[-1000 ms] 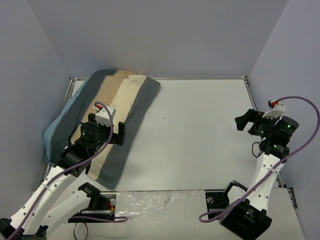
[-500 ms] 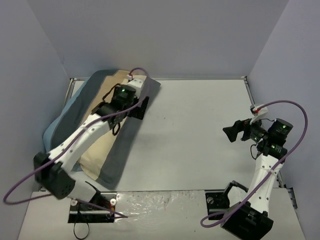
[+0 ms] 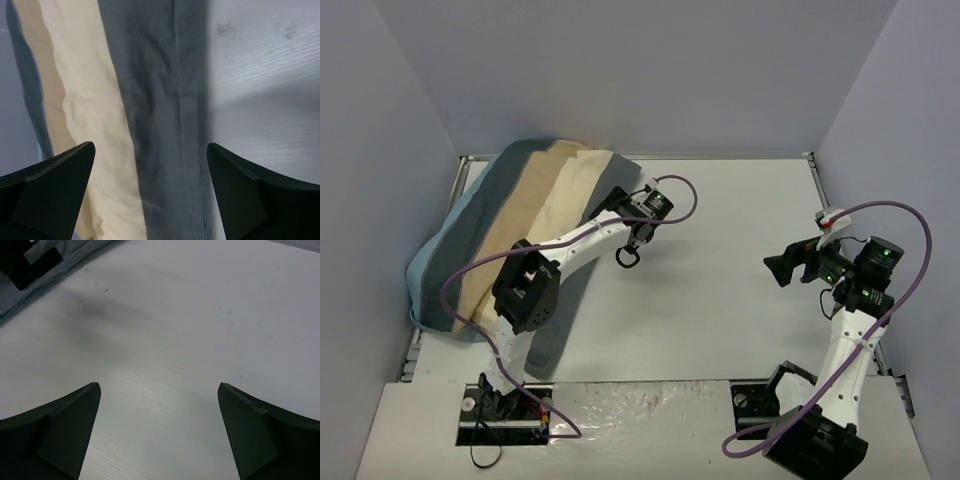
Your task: Remove the pillowcase from the pillow
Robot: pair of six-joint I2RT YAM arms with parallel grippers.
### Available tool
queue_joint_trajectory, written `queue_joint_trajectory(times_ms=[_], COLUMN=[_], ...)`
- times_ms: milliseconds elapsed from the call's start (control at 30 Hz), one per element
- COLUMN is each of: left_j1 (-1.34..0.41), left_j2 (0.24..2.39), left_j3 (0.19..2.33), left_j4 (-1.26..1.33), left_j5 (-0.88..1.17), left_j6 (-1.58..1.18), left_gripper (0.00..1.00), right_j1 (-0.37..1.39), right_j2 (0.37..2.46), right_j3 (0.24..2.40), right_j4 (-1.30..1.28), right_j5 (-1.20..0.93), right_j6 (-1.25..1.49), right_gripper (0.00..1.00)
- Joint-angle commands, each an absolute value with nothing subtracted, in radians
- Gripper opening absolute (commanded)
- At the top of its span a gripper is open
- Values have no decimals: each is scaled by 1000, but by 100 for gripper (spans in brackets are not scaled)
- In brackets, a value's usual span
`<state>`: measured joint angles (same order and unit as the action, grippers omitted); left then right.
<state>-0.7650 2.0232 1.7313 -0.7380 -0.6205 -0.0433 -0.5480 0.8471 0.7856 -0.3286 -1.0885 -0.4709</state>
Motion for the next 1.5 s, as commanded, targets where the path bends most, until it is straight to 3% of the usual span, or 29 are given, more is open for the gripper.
queue_joint_trajectory(times_ms=[0,367,600,700,733,800,833,933,1233,1467], left_j1=[-759,-678,-606,-569,-565,-566,-569,-581,-748,-928], left_j2=[2075,2167,2226,2223,2218,2194,2181,2116,1731,1406], left_j3=[1782,1695,1651,1628,1621,1597,1592,1598,1707,1672], left_j4=[-764,-605,-520,-502,-494,-463,-459,-466,-590,-681], left_j5=[-895,-949,-974,-948,-946,-937,-931,-893,-671,-551], left_j6=[32,120,173,164,163,169,167,153,144,78], left_gripper=[94,92,81,65,53,38,25,3,2,2], right_j1=[-538,-537,-537,-537,-537,-537,-537,-538,-538,-540], right_j2=[836,844,850,854,854,854,854,850,842,828], right_j3=[821,822,822,824,824,824,824,824,824,828], right_j4=[-339,-342,-344,-342,-344,-344,-345,-344,-348,-347], right_j5=[-1103,-1109,-1109,-1109,-1109,-1111,-1111,-1109,-1108,-1100], right_j6=[-486,-489,-489,-489,-489,-489,-489,-488,-491,-492], right_gripper=[100,100,100,100,100,100,100,100,100,100])
